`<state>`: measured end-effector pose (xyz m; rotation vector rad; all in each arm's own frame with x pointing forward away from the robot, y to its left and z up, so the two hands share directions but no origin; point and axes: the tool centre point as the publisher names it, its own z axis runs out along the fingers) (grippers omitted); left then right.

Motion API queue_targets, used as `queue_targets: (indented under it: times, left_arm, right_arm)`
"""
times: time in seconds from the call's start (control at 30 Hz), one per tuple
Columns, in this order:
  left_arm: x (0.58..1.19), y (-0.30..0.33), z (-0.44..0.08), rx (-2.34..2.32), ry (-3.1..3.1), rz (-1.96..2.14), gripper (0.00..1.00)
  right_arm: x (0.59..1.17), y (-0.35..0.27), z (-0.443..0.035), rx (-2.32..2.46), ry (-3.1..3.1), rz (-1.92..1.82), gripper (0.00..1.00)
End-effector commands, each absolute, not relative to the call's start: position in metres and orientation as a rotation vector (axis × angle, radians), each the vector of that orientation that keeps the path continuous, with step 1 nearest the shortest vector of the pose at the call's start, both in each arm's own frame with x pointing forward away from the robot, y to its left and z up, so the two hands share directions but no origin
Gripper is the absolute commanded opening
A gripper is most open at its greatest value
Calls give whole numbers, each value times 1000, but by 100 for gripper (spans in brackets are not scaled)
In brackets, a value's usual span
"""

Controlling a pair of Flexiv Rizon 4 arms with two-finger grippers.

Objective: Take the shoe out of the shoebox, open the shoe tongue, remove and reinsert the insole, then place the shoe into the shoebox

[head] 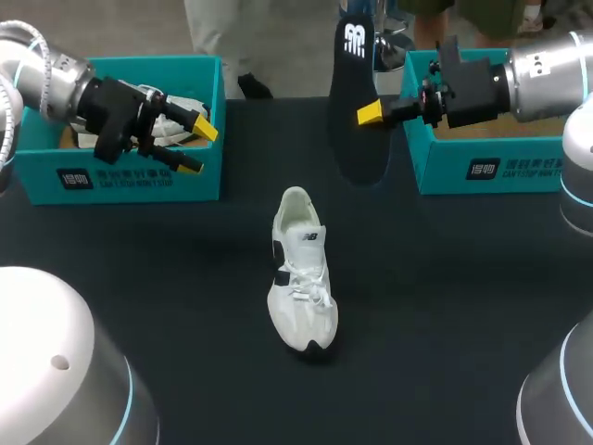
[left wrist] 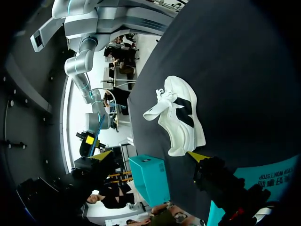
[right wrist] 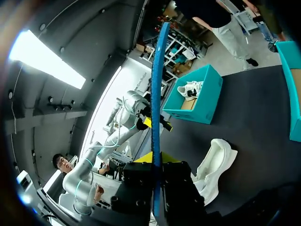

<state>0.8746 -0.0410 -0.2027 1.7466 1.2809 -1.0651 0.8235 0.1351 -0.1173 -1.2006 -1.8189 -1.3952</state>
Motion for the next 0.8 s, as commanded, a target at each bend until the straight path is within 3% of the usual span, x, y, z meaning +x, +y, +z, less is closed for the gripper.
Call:
queue_targets:
  times: [0.03, 0.8]
  left_arm:
    - [874, -40, -202, 1749, 1281, -1063, 100]
    - [874, -40, -202, 1749, 1281, -1063, 100]
  right_arm:
    - [829, 140, -117, -1202, -1824, -1383, 0]
    - [860, 172, -132, -1014, -1963, -1503, 0]
